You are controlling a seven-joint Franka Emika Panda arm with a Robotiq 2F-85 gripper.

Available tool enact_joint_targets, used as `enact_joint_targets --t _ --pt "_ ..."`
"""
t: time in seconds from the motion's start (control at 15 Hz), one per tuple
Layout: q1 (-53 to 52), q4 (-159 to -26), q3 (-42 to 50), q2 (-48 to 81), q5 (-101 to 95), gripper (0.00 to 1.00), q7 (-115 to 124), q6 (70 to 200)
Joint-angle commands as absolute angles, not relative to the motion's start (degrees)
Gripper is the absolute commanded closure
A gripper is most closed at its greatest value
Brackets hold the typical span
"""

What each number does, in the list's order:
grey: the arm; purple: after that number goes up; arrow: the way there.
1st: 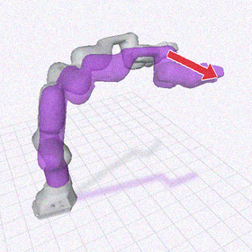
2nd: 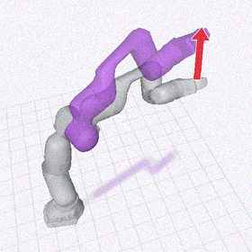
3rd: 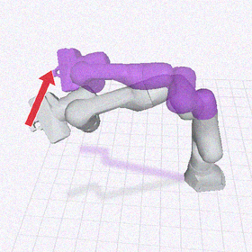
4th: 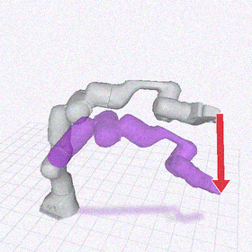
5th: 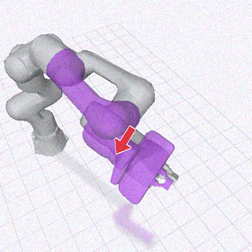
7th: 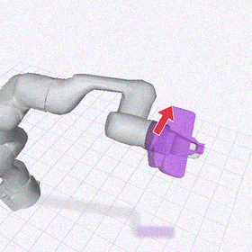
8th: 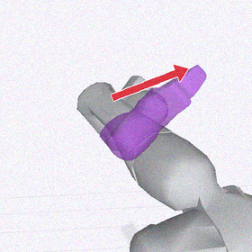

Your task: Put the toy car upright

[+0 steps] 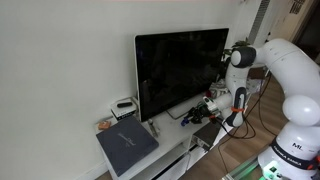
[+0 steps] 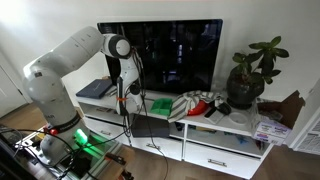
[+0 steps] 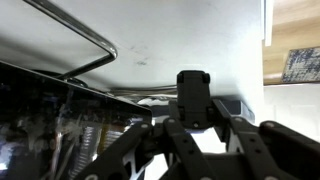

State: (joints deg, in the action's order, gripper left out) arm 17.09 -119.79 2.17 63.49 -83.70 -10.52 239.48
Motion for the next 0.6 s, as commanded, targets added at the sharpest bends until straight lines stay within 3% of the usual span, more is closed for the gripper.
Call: enact_joint_targets --t 0.0,0.53 --pt "15.34 -116.23 2.72 66.49 -82.09 0.89 -9.18 239.91" --pt "13.74 -113.18 4.42 68.82 -81.91 0.89 -9.36 238.32"
